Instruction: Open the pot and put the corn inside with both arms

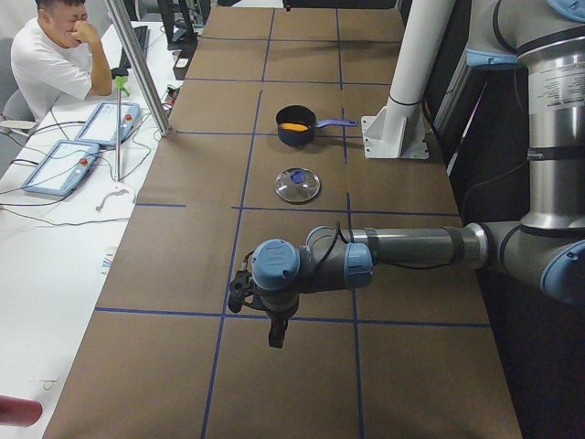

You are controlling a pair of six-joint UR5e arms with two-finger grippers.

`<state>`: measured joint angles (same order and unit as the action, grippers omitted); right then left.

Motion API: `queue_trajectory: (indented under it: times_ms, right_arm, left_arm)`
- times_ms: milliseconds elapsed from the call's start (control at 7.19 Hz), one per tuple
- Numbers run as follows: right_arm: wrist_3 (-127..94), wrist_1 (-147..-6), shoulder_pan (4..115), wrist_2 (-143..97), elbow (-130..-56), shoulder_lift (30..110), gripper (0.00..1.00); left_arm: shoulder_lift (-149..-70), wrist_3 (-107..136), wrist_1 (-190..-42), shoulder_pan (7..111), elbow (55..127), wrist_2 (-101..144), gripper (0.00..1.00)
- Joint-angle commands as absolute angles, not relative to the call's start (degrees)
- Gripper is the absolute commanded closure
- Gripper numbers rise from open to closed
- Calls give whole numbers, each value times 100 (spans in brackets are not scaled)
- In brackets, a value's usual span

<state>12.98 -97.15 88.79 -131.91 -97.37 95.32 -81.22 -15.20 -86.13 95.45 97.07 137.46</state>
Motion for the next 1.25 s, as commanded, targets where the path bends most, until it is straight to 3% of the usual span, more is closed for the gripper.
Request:
queue_trajectory:
  times_ms: [0, 1113]
  right_arm:
    - [1292, -9712, 9044, -13254, -9870, 9826, 0]
    - [1310, -9703, 9035, -13474, -9844, 9817, 0]
  left_arm:
    - [-8104, -1529, -8613, 9545, 9712, 13746, 0]
    - [-8007, -1529, -8622, 9536, 9694, 13755, 0]
